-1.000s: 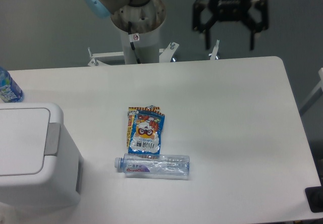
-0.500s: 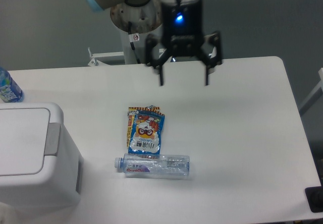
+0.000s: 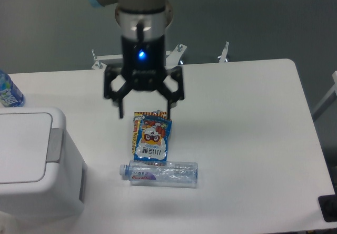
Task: Open the trash can
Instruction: 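Move the open gripper down over the snack packet toward the trash can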
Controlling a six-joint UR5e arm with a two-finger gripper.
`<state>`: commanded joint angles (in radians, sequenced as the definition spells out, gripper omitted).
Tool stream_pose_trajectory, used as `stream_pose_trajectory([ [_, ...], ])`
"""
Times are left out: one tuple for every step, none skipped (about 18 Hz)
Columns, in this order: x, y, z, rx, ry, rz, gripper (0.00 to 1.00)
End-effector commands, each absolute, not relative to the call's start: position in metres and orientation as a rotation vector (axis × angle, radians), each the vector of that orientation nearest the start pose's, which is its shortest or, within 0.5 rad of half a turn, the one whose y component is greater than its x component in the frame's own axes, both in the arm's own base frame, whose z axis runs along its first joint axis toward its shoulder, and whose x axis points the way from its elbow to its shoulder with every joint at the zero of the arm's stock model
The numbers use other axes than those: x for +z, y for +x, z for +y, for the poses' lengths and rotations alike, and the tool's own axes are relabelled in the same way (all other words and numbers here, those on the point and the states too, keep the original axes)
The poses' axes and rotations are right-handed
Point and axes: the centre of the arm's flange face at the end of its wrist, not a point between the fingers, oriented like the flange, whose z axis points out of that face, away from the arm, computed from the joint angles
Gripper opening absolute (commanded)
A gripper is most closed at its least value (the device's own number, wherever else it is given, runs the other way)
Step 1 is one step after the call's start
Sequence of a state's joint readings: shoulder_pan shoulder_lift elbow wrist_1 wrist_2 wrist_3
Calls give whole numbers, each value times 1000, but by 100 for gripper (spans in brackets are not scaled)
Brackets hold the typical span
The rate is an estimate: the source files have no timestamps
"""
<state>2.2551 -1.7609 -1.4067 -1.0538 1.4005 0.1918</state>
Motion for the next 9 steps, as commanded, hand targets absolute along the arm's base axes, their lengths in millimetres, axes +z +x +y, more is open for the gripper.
stream_pose_trajectory([
  [527, -265, 568, 69, -2564, -587, 100],
  [525, -259, 572, 58, -2565, -594, 100],
  [522, -253, 577, 46, -2568, -599, 100],
  [520, -251, 580, 39, -2569, -604, 100],
  [521, -246, 583, 37, -2563, -595, 100],
  [520, -244, 585, 38, -2555, -594, 100],
  [521, -244, 587, 37, -2536, -612, 100],
  [521, -239, 591, 33, -2515, -628, 100],
  [519, -236, 596, 28, -2504, -640, 100],
])
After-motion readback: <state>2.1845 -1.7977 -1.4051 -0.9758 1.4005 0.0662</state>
